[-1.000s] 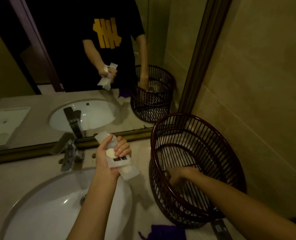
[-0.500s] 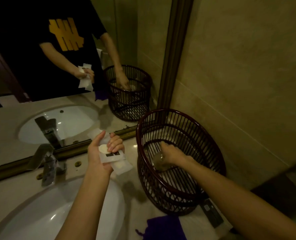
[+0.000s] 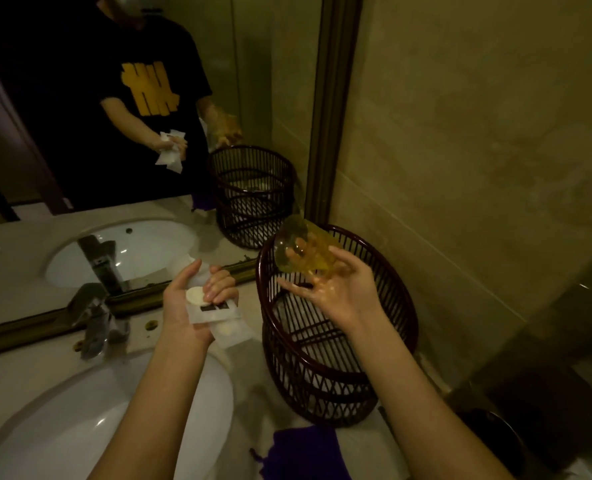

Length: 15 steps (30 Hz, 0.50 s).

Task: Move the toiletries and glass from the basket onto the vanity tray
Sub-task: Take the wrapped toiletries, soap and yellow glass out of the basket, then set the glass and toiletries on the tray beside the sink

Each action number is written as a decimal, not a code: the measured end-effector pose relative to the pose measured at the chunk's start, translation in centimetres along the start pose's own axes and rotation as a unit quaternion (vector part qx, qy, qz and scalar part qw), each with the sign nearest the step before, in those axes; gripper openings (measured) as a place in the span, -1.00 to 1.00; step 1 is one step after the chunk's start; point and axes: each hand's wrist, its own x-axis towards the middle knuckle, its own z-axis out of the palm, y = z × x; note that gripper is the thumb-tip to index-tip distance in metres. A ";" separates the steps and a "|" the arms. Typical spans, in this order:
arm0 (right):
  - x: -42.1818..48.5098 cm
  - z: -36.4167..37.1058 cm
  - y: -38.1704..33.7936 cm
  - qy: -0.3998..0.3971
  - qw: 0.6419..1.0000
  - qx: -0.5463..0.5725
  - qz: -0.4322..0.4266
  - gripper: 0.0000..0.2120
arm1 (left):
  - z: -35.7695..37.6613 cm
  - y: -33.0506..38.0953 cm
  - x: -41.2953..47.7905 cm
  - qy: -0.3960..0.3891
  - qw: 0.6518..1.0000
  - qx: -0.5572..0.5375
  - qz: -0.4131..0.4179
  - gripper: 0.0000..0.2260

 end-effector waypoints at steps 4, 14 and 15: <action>-0.4 4.1 2.6 -0.092 0.989 0.093 0.071 -0.57 | 0.1 0.1 -3.6 0.004 0.999 0.004 0.046 -0.62; -1.9 12.2 15.7 -0.080 0.966 0.040 0.243 -0.46 | -4.0 6.7 -19.4 0.034 0.974 -0.003 0.225 -0.82; -2.0 12.5 17.4 -0.074 0.962 0.042 0.260 -0.42 | -4.8 7.6 -21.4 0.036 0.968 0.003 0.247 -0.82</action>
